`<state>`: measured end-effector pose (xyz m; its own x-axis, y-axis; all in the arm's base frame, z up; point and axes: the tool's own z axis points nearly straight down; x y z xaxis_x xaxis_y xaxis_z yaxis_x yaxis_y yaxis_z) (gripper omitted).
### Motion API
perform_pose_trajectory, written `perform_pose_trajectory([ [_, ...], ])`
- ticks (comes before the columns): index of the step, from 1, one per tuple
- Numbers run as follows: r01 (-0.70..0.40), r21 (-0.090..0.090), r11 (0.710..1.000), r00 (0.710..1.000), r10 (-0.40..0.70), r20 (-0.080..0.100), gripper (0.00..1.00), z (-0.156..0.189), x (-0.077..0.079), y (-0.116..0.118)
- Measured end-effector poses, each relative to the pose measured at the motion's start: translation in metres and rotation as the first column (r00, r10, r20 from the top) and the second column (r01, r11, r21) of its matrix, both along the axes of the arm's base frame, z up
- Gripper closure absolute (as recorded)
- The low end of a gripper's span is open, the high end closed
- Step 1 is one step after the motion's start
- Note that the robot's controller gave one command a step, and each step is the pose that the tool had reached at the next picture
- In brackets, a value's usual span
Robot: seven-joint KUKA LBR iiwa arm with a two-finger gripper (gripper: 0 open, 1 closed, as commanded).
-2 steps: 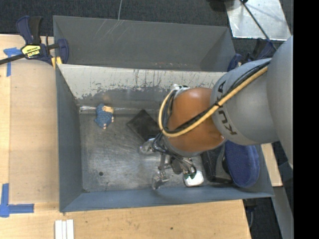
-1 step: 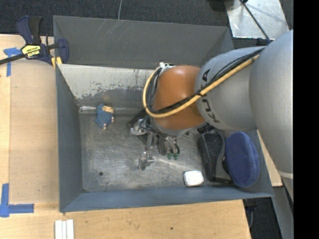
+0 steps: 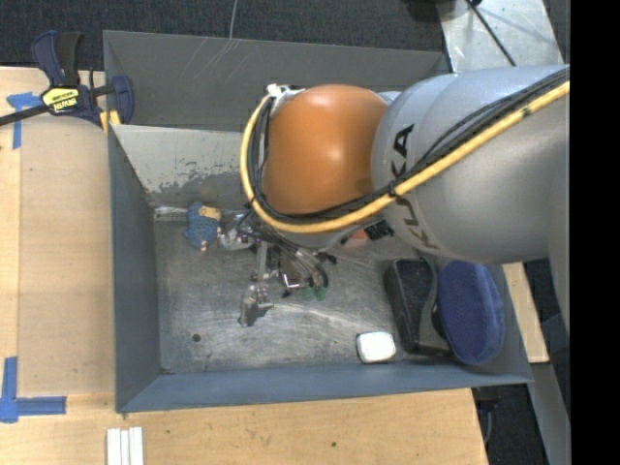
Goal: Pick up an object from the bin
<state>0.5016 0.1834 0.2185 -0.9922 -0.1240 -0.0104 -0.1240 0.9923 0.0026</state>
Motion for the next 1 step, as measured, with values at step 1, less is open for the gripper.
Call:
perform_pose_trajectory([
  [1,0.154,0.0,0.988,0.988,-0.154,-0.002,0.0,0.057,0.0153,0.0102],
])
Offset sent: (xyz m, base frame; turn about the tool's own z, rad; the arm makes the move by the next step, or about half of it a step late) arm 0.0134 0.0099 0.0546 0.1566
